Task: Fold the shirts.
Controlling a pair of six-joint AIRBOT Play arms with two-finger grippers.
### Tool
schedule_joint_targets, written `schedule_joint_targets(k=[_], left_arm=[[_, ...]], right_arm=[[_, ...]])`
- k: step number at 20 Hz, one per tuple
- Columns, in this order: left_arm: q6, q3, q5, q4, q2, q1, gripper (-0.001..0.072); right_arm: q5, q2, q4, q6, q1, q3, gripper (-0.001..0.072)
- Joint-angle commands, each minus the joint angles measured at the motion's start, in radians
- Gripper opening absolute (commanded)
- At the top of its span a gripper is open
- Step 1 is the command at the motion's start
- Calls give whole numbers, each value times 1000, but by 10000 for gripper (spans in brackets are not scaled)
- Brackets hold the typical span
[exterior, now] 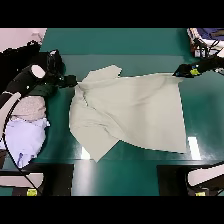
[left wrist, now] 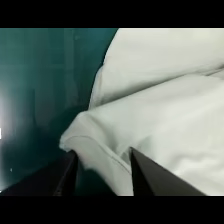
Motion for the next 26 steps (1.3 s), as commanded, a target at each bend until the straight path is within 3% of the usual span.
schedule_joint_targets(k=[1, 3, 6, 8, 13, 16, 23, 25, 26], left_arm=[[2, 73, -171, 30, 10, 33, 400], [29, 82, -337, 45, 66, 87, 400], [35, -57, -433, 63, 189, 151, 400], [32, -218, -431, 59, 277, 154, 400], [89, -626, -362, -129, 439, 152, 401], [168, -723, -329, -239, 461, 152, 402], [179, -787, -260, -274, 460, 153, 396], [178, -782, -241, -278, 460, 153, 104], [177, -769, -238, -283, 461, 153, 25]], right_arm=[[137, -4, -3, 7, -24, 73, 396], [226, 43, -5, 6, -66, 79, 381], [228, 185, -2, 6, -149, -50, 381], [235, 287, 10, 6, -193, -179, 381], [197, 481, 59, 3, -256, -467, 381], [174, 546, 57, 2, -255, -560, 381], [171, 627, 44, 2, -256, -675, 382], [174, 649, 0, 2, -256, -735, 381], [175, 663, -40, 3, -256, -777, 381]])
